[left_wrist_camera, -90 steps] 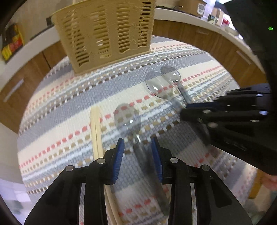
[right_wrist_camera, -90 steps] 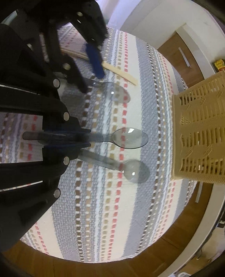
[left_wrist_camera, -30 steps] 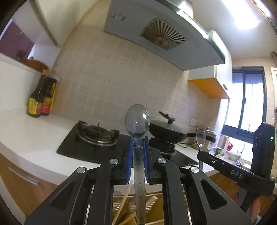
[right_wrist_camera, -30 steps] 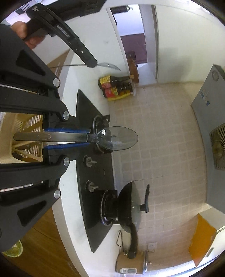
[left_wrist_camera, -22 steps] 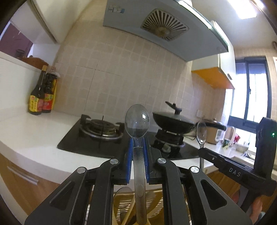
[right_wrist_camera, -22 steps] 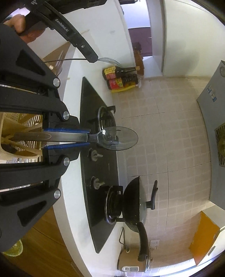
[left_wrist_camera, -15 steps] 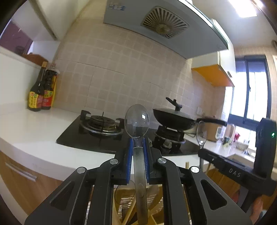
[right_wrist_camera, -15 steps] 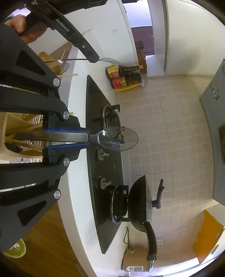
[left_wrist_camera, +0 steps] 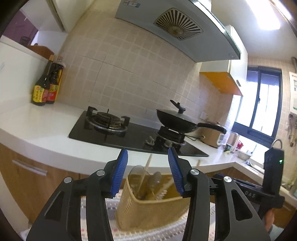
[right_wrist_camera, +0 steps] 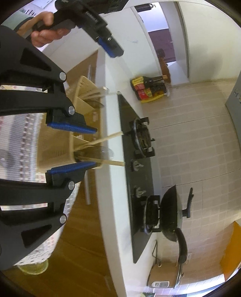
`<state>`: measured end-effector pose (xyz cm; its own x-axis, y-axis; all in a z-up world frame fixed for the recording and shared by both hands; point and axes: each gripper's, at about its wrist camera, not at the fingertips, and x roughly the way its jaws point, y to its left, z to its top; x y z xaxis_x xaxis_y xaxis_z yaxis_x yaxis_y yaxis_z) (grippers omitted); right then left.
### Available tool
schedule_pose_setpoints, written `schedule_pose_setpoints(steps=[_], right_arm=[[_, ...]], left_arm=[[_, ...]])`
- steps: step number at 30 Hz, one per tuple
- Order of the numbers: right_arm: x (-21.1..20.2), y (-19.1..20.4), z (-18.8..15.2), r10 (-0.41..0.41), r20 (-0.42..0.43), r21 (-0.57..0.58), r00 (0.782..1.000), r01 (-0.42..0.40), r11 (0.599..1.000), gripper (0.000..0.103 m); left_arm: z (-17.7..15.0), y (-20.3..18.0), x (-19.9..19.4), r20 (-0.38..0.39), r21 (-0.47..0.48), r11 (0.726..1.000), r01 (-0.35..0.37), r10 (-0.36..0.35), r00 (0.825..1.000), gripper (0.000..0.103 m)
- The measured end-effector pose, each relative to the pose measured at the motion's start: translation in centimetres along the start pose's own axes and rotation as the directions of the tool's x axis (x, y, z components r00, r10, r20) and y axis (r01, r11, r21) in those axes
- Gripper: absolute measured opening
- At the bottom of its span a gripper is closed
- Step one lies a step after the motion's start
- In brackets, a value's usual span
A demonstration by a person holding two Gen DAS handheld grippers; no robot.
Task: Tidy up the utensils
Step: 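Open both tools to drop the clear spoons into the basket, then move the left tool over the chopstick pair while the right tool moves over the last spoon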
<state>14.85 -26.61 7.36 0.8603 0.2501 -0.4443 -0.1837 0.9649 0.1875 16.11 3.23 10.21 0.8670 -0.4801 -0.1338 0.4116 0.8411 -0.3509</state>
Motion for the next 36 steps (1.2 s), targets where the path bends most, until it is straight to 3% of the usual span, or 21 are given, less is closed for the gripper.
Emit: schedule_pose_setpoints(steps=[9, 14, 18, 21, 24, 27, 31, 35, 36], right_arm=[[-2.0, 2.4, -2.0, -0.048, -0.192, -0.012, 0.98, 0.047, 0.999, 0.028], [-2.3, 3.2, -4.5, -0.089, -0.314, -0.032, 0.945, 0.083, 0.996, 0.028], [-1.8, 3.0, -6.5, -0.106, -0.417, -0.031, 0.903, 0.103, 0.994, 0.028], [-0.4, 2.8, -7.9, -0.098, -0.533, -0.037, 0.84, 0.093, 0.995, 0.028], [1.3, 2.1, -9.7, -0.066, -0.652, 0.002, 0.755, 0.089, 0.996, 0.028], [2.6, 1.3, -11.2, -0.031, -0.712, 0.058, 0.701, 0.102, 0.993, 0.028], [3.7, 0.8, -12.5, -0.035, -0.743, 0.075, 0.669, 0.136, 0.988, 0.028], [4.5, 0.4, -13.4, -0.021, -0.763, 0.108, 0.646, 0.16, 0.981, 0.028], [4.6, 0.5, -13.5, -0.023, -0.764, 0.111, 0.644, 0.167, 0.98, 0.028]], left_arm=[[-0.5, -1.5, -5.1, -0.085, 0.02, 1.0, 0.002, 0.0, 0.996, 0.048], [-1.9, -1.4, -6.9, -0.212, -0.032, 0.999, 0.028, -0.034, 0.977, 0.048], [-3.3, -1.6, -7.5, -0.297, -0.019, 1.0, 0.003, -0.008, 0.955, 0.048], [-4.6, -2.1, -7.0, -0.393, 0.037, 0.999, -0.017, 0.03, 0.919, 0.048], [-6.3, -2.8, -6.2, -0.488, 0.104, 0.994, -0.023, 0.071, 0.87, 0.049], [-8.7, -3.5, -5.3, -0.57, 0.182, 0.983, -0.013, 0.117, 0.813, 0.051], [-11.5, -4.0, -3.9, -0.623, 0.298, 0.954, -0.023, 0.213, 0.753, 0.051], [-13.9, -3.2, -2.3, -0.694, 0.337, 0.942, -0.014, 0.258, 0.673, 0.051], [-14.6, -2.8, -1.8, -0.708, 0.36, 0.933, -0.022, 0.288, 0.645, 0.049]])
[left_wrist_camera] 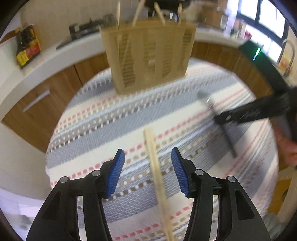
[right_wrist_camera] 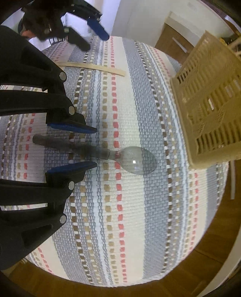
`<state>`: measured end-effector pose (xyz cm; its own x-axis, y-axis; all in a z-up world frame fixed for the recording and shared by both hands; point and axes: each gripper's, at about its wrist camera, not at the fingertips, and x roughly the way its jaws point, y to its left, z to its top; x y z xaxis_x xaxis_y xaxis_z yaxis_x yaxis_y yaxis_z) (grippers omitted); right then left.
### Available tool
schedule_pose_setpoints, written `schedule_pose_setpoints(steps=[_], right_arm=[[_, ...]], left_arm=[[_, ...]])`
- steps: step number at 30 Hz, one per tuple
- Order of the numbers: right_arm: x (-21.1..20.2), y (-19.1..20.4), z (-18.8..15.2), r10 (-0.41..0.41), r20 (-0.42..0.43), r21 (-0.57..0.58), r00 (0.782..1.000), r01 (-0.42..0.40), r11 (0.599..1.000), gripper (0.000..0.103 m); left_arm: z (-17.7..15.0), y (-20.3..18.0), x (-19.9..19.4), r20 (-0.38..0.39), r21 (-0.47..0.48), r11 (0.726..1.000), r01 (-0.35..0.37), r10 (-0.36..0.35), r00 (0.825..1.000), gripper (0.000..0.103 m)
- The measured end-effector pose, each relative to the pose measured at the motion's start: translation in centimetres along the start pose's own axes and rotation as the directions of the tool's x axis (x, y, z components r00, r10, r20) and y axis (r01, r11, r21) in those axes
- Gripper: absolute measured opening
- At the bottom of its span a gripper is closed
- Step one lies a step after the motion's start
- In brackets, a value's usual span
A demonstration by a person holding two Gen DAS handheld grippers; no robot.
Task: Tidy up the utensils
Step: 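Move the left tool over the chopstick pair while the right tool moves over the last spoon, then grasp the chopstick pair with the left tool while the right tool grasps the last clear spoon, then lift the chopsticks and spoon upright and carry them over the beige basket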
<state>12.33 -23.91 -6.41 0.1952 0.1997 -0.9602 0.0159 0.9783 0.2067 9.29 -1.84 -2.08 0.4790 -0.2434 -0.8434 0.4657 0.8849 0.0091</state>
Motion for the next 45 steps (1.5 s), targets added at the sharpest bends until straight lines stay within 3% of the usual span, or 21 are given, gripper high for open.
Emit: schedule_pose_setpoints(steps=[2, 5, 8, 10, 12, 19, 22, 24, 27, 30, 37, 41, 45], right_arm=[[-0.1, 0.4, 0.1, -0.019, 0.007, -0.013, 1.0, 0.019, 1.0, 0.028], [0.4, 1.3, 0.1, -0.049, -0.006, -0.026, 0.999, 0.049, 0.998, 0.028], [0.6, 2.6, -0.2, -0.11, 0.001, -0.071, 0.994, 0.11, 0.991, 0.028], [0.8, 3.3, -0.5, -0.145, 0.008, -0.09, 0.989, 0.145, 0.985, 0.024], [1.1, 3.5, -0.3, -0.174, 0.016, -0.104, 0.985, 0.174, 0.979, 0.013], [1.2, 4.7, -1.0, -0.2, 0.039, -0.149, 0.979, 0.203, 0.968, 0.011], [1.2, 4.3, -0.8, -0.195, 0.049, -0.152, 0.979, 0.201, 0.968, 0.011], [0.9, 3.7, -0.7, -0.193, 0.056, -0.155, 0.98, 0.199, 0.968, 0.01], [0.3, 3.3, -1.2, -0.166, 0.065, -0.158, 0.984, 0.175, 0.972, 0.01], [-0.1, 3.1, -1.7, -0.083, 0.061, -0.155, 0.995, 0.092, 0.984, 0.01], [-3.3, 2.9, -2.6, 0.029, 0.108, -0.161, 0.994, -0.011, 0.987, 0.01], [-6.8, 3.5, -2.3, 0.085, 0.181, -0.187, 0.98, -0.05, 0.981, 0.01], [-11.0, 3.9, -1.8, 0.131, 0.286, -0.229, 0.949, -0.065, 0.971, 0.01]], left_arm=[[-0.1, 0.3, 0.8, -0.037, 0.003, 1.0, 0.009, -0.009, 0.999, 0.047], [-0.1, 0.9, 1.7, -0.095, -0.024, 0.996, 0.085, -0.087, 0.992, 0.047], [0.0, 1.1, 2.5, -0.134, -0.021, 0.997, 0.076, -0.078, 0.988, 0.041], [0.2, 1.0, 3.1, -0.165, -0.024, 0.996, 0.087, -0.089, 0.982, 0.036], [0.2, 0.8, 3.8, -0.197, -0.026, 0.995, 0.093, -0.097, 0.976, 0.035], [0.3, -1.1, 4.0, -0.211, 0.045, 0.999, 0.014, -0.004, 0.978, 0.032], [0.4, -1.9, 4.3, -0.212, 0.052, 0.999, 0.006, 0.005, 0.977, 0.026], [0.4, -2.3, 4.3, -0.211, 0.055, 0.998, 0.008, 0.004, 0.978, 0.014], [0.2, -2.9, 4.2, -0.199, 0.068, 0.998, -0.013, 0.026, 0.98, 0.011], [0.0, -3.5, 3.4, -0.132, 0.062, 0.996, -0.064, 0.072, 0.989, 0.01], [1.0, -3.0, -1.6, 0.027, 0.007, 1.0, -0.03, 0.03, 0.999, 0.01], [1.9, -2.5, -5.0, 0.133, -0.028, 1.0, -0.009, 0.013, 0.991, 0.01], [3.3, -1.8, -9.0, 0.27, -0.06, 0.998, 0.009, 0.007, 0.963, 0.01]])
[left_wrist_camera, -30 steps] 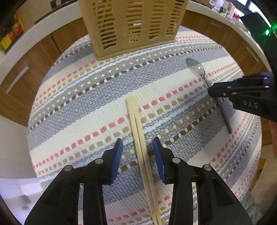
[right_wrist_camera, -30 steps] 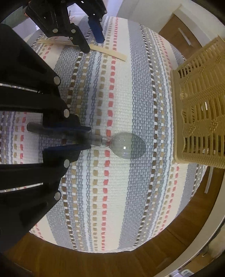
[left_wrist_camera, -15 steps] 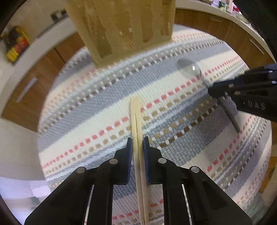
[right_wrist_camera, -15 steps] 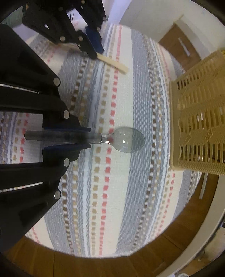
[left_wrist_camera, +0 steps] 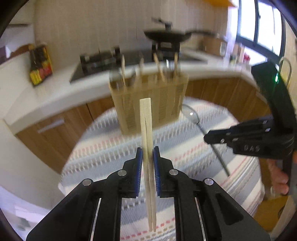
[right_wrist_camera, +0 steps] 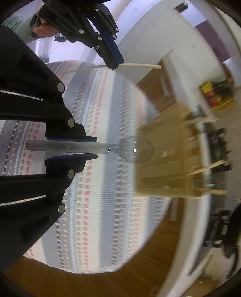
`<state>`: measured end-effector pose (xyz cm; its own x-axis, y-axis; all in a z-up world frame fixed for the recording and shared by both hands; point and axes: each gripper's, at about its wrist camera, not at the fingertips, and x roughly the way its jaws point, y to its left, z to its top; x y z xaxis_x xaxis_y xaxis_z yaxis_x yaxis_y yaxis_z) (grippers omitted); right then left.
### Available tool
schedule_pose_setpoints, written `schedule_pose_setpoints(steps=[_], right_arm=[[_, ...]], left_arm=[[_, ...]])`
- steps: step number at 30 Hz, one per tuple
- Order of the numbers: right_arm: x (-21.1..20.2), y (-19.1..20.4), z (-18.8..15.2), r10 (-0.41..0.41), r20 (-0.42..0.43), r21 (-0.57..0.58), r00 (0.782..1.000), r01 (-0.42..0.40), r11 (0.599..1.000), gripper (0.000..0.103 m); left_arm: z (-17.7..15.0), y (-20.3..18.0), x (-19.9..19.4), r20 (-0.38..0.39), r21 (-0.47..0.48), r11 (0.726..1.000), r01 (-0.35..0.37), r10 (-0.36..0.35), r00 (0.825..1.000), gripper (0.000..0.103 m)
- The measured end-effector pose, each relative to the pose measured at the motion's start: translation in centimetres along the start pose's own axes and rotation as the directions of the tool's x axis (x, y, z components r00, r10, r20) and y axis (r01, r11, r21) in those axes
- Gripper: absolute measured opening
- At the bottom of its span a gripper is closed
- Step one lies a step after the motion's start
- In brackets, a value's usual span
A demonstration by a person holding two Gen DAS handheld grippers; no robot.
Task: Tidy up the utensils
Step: 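Lift the chopsticks and spoon upright and carry them over the beige basket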
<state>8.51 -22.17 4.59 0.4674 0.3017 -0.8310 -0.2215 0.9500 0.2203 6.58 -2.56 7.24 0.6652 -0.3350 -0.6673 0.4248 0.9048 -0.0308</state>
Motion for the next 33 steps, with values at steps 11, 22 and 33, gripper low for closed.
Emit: schedule_pose_setpoints(steps=[11, 22, 33], right_arm=[[-7.8, 1.0, 6.5, 0.001, 0.323, -0.052, 0.946, 0.017, 0.998, 0.01], [-6.8, 0.5, 11.7, -0.019, 0.503, -0.106, 0.864, 0.083, 0.991, 0.01], [-1.2, -1.6, 12.9, -0.115, 0.613, -0.082, 0.782, 0.208, 0.975, 0.01]], left_arm=[[7.9, 1.2, -5.6, 0.359, -0.081, 0.996, 0.033, -0.002, 0.933, 0.01], [13.0, 1.8, -3.5, 0.491, -0.095, 0.995, -0.018, 0.063, 0.869, 0.01], [14.6, 3.7, 2.8, 0.505, -0.124, 0.992, 0.003, 0.061, 0.861, 0.01]])
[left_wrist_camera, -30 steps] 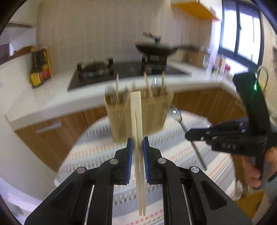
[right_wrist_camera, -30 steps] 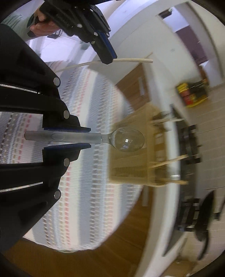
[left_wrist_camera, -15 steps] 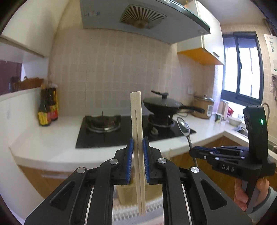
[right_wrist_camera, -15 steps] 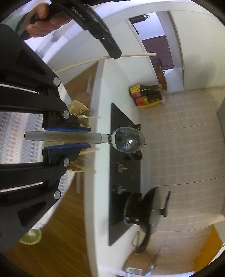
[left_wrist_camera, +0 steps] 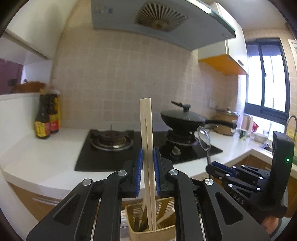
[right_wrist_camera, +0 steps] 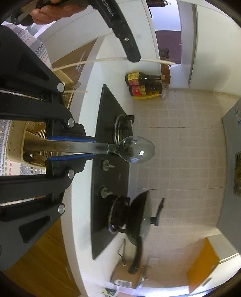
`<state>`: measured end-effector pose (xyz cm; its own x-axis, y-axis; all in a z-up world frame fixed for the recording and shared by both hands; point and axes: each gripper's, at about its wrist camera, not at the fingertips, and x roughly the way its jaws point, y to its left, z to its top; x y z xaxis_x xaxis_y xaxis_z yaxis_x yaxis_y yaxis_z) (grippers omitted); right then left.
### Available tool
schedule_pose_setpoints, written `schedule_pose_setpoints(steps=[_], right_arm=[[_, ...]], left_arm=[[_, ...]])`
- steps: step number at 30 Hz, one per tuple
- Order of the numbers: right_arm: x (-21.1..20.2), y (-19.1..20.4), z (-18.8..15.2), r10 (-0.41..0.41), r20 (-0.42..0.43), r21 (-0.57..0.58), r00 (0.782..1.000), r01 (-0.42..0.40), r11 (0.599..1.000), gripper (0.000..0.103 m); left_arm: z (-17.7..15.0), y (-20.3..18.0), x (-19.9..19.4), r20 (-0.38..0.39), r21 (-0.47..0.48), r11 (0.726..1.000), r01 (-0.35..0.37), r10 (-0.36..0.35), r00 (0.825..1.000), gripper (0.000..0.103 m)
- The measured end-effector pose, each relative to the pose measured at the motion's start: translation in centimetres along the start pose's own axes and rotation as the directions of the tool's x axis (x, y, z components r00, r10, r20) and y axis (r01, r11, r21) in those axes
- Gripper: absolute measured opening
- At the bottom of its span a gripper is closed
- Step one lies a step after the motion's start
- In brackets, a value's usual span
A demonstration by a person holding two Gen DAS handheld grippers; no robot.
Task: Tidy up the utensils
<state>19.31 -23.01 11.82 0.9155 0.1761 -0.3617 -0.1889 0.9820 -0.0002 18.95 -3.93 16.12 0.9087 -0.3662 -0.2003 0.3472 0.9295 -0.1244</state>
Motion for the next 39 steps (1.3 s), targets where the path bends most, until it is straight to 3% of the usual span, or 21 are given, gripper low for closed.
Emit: schedule_pose_setpoints(steps=[6, 13, 22, 23, 24, 26, 27, 36, 39], right_arm=[[1.8, -1.7, -1.6, 0.062, 0.003, 0.075, 0.998, -0.063, 0.995, 0.01], [2.2, -2.7, -2.5, 0.068, 0.025, 0.139, 0.997, -0.071, 0.988, 0.01], [0.9, -1.5, -3.7, 0.047, 0.015, 0.097, 0.999, -0.048, 0.994, 0.012], [0.5, -1.4, -3.9, 0.049, 0.011, 0.098, 0.999, -0.05, 0.994, 0.015], [0.1, -1.4, -4.0, 0.053, 0.006, 0.1, 0.999, -0.053, 0.994, 0.023], [-1.0, -1.3, -4.2, 0.041, 0.009, 0.102, 0.999, -0.041, 0.994, 0.035], [-1.8, -1.3, -4.3, 0.029, 0.015, 0.103, 0.999, -0.031, 0.994, 0.042], [-8.1, 0.0, -5.5, 0.004, 0.029, 0.08, 1.0, -0.006, 0.997, 0.043], [-10.4, 0.8, -6.2, 0.004, 0.039, 0.076, 0.999, -0.007, 0.997, 0.049]], left_arm=[[-1.2, 0.4, 1.5, 0.021, -0.01, 1.0, -0.022, 0.022, 1.0, 0.01], [-2.2, 0.8, 2.6, 0.044, -0.01, 0.999, -0.046, 0.047, 0.998, 0.01], [-3.6, 0.4, 1.9, 0.031, 0.038, 0.999, -0.023, 0.022, 0.999, 0.011], [-3.6, 0.5, 1.6, 0.031, 0.036, 0.999, -0.016, 0.015, 0.999, 0.014], [-3.7, 0.5, 1.3, 0.029, 0.034, 0.999, -0.006, 0.005, 1.0, 0.026], [-3.7, 0.6, 0.4, 0.018, 0.028, 1.0, -0.004, 0.004, 1.0, 0.039], [-3.7, 0.6, -0.1, 0.013, 0.028, 1.0, -0.006, 0.006, 1.0, 0.039], [-4.7, 1.3, -6.3, 0.006, -0.041, 0.998, 0.04, -0.04, 0.999, 0.05], [-5.5, 1.0, -7.9, -0.024, -0.057, 0.998, 0.041, -0.043, 0.999, 0.052]])
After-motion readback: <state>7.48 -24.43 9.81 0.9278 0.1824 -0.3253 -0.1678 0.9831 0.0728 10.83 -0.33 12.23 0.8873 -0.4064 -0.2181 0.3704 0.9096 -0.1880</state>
